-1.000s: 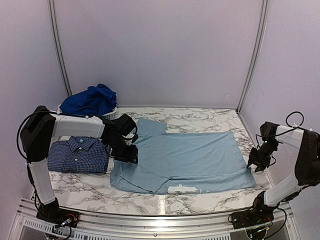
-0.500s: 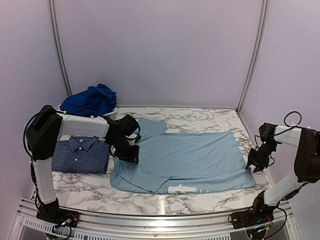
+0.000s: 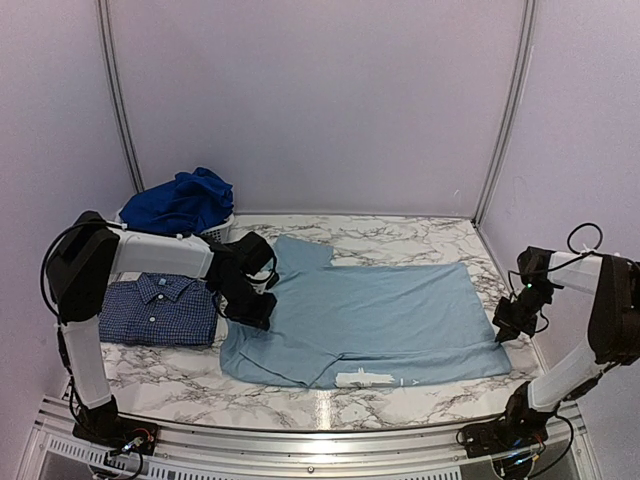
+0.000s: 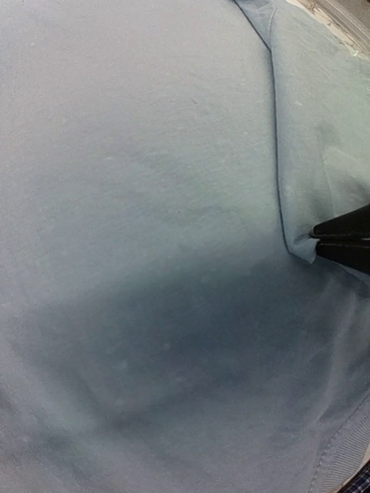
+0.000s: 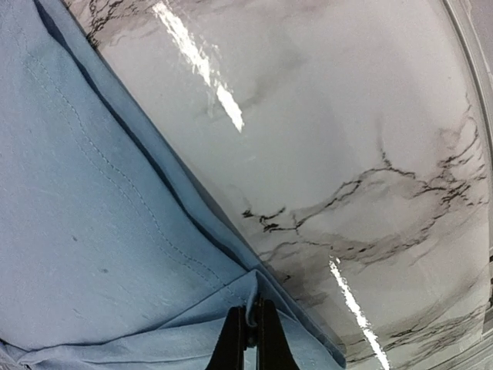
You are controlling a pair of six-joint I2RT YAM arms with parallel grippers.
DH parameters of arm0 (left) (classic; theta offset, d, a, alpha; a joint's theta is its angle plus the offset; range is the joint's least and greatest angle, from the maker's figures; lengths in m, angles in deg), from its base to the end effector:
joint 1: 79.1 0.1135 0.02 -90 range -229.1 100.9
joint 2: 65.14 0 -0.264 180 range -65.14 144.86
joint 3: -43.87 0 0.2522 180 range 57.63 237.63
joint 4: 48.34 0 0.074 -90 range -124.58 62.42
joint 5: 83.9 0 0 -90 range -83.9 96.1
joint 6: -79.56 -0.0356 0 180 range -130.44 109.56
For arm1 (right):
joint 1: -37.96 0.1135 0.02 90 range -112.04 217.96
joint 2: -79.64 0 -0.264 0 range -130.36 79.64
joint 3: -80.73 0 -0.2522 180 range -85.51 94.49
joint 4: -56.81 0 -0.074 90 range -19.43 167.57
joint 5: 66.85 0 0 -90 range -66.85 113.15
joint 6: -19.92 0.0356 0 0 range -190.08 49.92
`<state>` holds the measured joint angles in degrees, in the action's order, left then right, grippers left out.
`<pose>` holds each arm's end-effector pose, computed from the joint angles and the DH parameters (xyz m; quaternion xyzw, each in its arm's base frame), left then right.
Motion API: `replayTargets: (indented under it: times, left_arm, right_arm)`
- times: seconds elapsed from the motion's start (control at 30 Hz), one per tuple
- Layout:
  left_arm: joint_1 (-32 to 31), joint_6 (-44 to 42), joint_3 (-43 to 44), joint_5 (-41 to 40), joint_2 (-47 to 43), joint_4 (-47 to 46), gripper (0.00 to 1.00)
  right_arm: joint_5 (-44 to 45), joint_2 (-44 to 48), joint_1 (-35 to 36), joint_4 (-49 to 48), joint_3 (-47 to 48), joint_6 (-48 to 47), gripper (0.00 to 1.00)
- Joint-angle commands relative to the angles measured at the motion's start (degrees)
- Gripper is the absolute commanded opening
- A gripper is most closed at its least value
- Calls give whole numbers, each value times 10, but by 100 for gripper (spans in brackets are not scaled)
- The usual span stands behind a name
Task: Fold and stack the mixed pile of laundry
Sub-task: Adjust the 1/3-folded T-shirt at the center of the board.
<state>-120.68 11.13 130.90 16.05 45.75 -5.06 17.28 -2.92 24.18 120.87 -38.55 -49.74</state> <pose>0.2855 -0.2615 0.1576 0.1866 0.9586 -0.1758 0.1237 0.2220 -0.0507 0.1723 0.2910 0.9547 0.0531 0.0327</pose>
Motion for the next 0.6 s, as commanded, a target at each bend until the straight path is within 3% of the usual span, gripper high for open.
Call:
replayTargets:
  times: [0.0,0.57]
  left_arm:
    - [-2,15,-21,-18,-51,2,0]
    - [5,70,-75,-97,-146,5,0]
  right_arm:
    - [1,10,-5,5,9,0,0]
    - [4,18,-5,23,66,6,0]
